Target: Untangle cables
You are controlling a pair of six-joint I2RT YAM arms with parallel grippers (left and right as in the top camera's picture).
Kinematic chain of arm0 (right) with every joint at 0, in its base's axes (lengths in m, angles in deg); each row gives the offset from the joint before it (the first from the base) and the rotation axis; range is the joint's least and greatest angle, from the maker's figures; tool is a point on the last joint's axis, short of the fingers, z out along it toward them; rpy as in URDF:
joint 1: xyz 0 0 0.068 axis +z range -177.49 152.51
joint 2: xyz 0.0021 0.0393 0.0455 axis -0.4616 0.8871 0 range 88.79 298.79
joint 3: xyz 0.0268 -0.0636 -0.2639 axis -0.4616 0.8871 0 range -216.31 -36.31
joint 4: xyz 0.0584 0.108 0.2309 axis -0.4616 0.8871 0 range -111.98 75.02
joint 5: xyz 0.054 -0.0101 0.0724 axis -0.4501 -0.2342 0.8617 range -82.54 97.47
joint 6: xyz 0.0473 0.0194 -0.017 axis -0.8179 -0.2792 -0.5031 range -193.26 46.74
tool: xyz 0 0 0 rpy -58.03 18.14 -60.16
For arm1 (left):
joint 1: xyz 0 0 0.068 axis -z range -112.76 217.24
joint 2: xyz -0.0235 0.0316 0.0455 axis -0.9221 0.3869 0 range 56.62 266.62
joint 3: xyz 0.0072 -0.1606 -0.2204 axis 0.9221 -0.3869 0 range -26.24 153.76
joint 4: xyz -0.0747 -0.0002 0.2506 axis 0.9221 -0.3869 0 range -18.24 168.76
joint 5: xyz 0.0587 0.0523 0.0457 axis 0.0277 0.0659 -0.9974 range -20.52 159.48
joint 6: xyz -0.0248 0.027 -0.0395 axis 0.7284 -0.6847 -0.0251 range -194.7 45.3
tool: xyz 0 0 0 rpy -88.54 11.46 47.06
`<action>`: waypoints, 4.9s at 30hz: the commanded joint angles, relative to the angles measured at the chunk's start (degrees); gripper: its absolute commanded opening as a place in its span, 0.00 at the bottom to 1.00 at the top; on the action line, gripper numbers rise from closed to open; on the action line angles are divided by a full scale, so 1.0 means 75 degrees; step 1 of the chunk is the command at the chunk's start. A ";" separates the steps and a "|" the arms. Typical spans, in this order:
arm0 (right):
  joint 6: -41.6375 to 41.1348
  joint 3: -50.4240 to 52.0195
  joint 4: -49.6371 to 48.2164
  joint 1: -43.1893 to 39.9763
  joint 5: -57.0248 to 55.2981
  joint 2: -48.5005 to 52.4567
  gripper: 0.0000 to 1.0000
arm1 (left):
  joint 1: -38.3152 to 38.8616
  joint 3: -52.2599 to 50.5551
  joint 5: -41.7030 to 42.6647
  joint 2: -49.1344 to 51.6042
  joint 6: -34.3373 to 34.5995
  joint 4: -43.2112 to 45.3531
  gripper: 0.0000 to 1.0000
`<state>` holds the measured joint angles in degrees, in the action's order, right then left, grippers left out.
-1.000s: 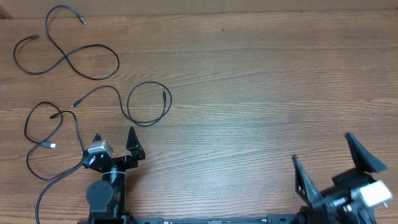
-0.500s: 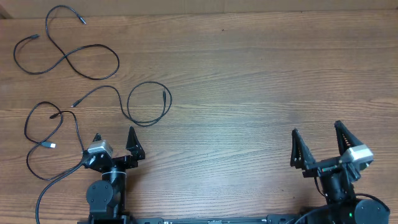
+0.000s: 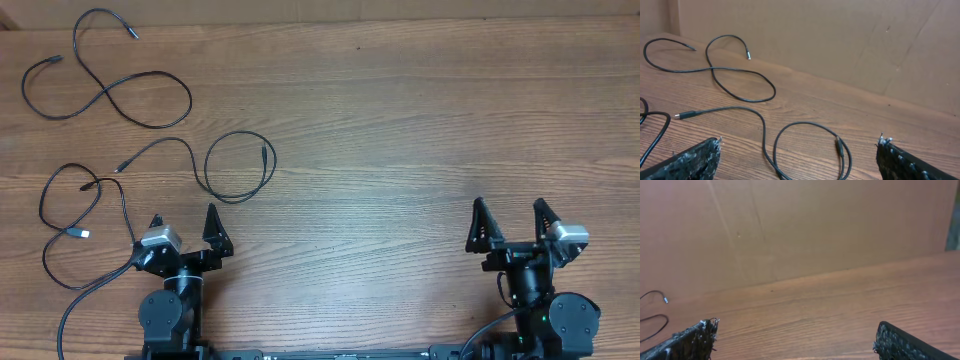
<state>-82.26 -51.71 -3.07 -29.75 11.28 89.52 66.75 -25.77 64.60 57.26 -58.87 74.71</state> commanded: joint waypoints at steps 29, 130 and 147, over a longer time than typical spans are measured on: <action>-0.1212 0.0574 0.0857 -0.0044 -0.0691 -0.0047 1.00 | -0.0044 -0.0023 0.0064 -0.0038 -0.0201 0.0000 1.00; 0.0924 0.1993 -0.1894 0.0291 -0.0356 -0.0076 1.00 | -0.0032 -0.0023 0.0230 -0.0038 -0.1918 -0.0020 1.00; 0.0927 0.1993 -0.1891 -0.0038 -0.0356 -0.0076 1.00 | -0.0032 -0.0023 0.0230 -0.0038 -0.1918 -0.0020 0.99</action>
<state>-75.94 -37.35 -17.14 -29.75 8.94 89.52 66.75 -25.77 65.86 57.26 -71.94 74.53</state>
